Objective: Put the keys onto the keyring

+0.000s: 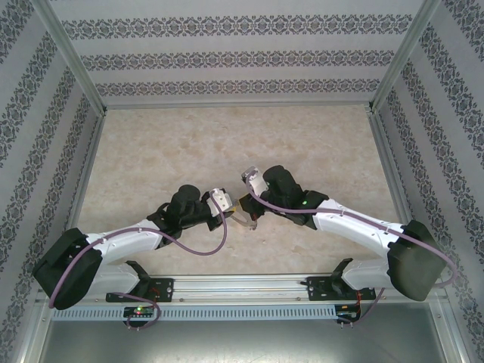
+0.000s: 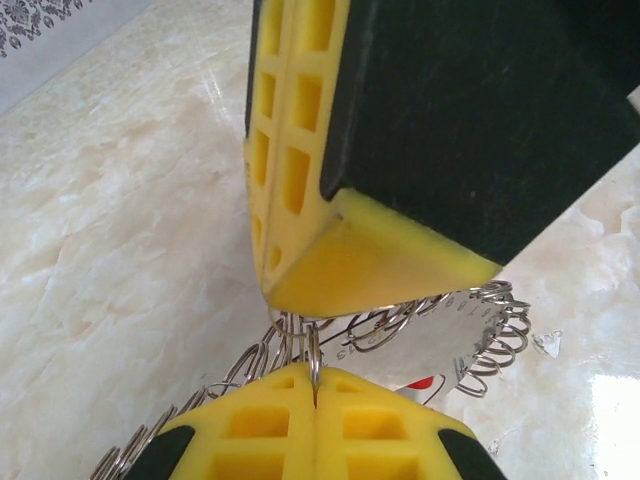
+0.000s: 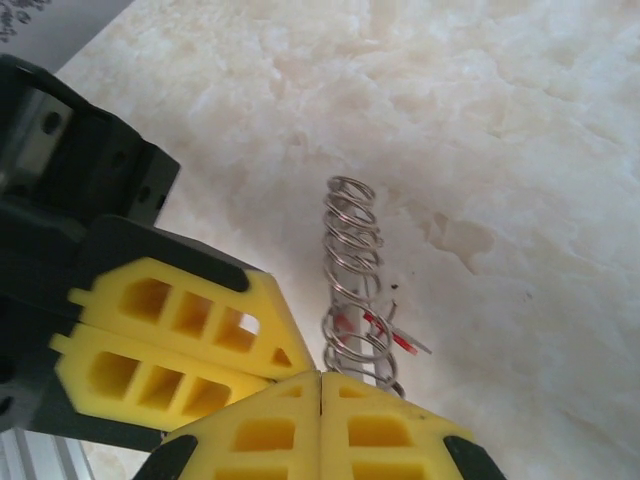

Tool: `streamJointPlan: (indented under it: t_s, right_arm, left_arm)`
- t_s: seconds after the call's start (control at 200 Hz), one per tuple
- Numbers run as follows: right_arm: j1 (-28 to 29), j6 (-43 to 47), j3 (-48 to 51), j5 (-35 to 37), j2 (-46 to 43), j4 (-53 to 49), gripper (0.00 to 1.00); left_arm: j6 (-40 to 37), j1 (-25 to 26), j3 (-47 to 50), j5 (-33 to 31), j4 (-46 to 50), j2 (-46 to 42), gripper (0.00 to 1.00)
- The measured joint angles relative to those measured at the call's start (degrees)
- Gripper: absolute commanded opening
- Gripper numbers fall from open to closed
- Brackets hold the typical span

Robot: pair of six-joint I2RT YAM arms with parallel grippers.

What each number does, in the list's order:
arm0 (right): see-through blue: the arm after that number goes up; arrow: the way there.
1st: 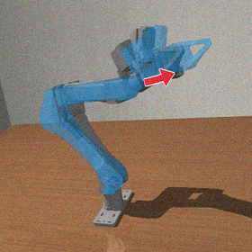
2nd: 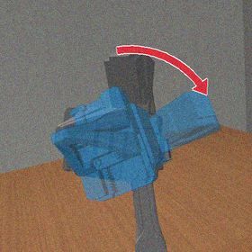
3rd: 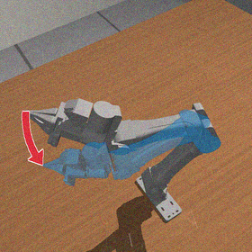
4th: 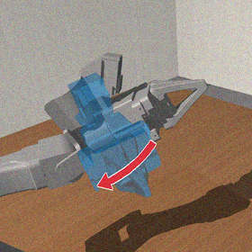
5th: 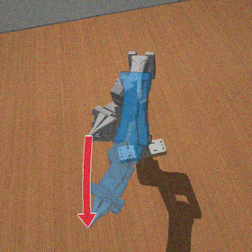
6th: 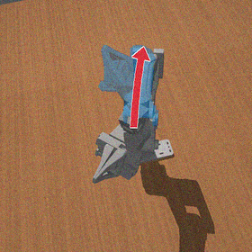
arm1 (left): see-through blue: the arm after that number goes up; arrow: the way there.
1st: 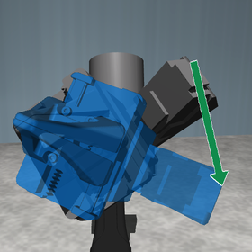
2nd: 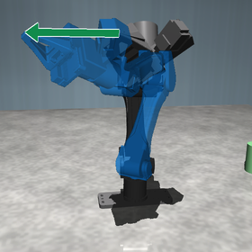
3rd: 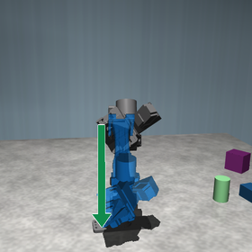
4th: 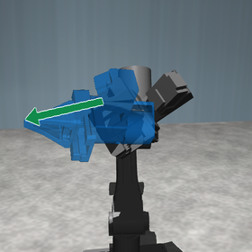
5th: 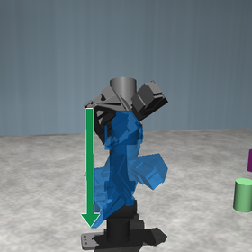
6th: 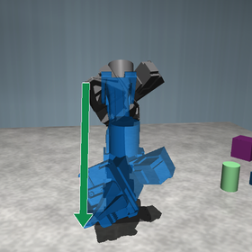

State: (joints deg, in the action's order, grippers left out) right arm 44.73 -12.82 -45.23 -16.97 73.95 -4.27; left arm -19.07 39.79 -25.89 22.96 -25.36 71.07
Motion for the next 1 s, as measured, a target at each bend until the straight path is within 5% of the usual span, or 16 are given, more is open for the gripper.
streamJointPlan:
  t_s: [0.465,0.56,0.999]
  right_arm:
    - [0.9,2.7,-1.5,0.0,0.8,-1.6,0.00]
    - [0.9,2.7,-1.5,1.2,0.7,-1.8,0.00]
    - [0.7,2.0,-1.1,5.8,0.1,-2.2,0.00]
  left_arm:
    - [-0.2,0.0,-0.2,0.7,0.7,-0.5,0.03]
    - [-0.4,0.0,-0.2,0.3,1.1,-0.9,0.21]
    - [-0.2,0.0,0.9,-2.6,2.0,-7.6,0.28]
